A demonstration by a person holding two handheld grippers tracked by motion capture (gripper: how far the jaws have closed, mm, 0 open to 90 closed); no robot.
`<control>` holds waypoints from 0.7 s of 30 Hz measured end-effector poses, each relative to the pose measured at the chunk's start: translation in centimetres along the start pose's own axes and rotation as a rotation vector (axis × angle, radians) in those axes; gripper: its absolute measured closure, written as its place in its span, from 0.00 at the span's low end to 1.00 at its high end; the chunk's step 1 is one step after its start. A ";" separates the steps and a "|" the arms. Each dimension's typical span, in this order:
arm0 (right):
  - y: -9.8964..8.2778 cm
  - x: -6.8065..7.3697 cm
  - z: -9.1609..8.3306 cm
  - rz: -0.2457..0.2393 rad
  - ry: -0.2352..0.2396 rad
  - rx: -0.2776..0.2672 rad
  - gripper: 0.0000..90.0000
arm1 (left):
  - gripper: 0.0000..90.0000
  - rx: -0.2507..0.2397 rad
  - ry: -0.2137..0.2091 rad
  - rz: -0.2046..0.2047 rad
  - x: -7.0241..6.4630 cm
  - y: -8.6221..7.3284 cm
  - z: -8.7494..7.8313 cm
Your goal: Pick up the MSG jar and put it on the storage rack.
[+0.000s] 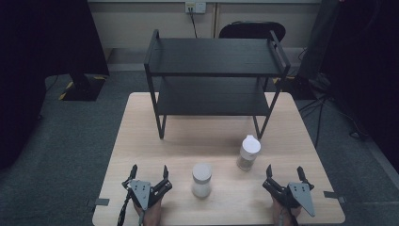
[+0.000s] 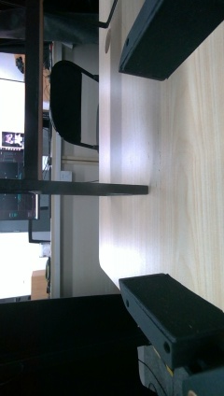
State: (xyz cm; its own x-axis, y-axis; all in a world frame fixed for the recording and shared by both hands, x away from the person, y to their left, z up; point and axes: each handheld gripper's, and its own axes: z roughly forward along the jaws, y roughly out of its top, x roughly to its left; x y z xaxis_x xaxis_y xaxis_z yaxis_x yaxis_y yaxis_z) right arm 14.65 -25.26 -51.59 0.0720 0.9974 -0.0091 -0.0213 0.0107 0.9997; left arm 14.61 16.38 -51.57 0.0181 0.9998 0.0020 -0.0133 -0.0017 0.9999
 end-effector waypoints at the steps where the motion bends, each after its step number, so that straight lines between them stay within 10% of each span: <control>1: 0.0 0.0 0.0 -0.002 0.001 0.000 0.00 | 0.00 0.000 0.006 0.000 -0.1 0.0 0.0; 21: 0.0 -0.1 0.0 -0.001 0.007 -0.001 0.00 | 0.00 0.001 0.008 -0.001 -0.2 0.0 -0.1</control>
State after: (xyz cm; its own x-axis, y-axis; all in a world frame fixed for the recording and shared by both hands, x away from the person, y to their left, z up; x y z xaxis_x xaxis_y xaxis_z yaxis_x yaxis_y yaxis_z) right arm 14.62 -25.36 -51.62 0.0650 0.9978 -0.0105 -0.0226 0.0120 0.9997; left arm 14.50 16.17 -51.56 0.0103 0.9999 0.0008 -0.0126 -0.0006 0.9999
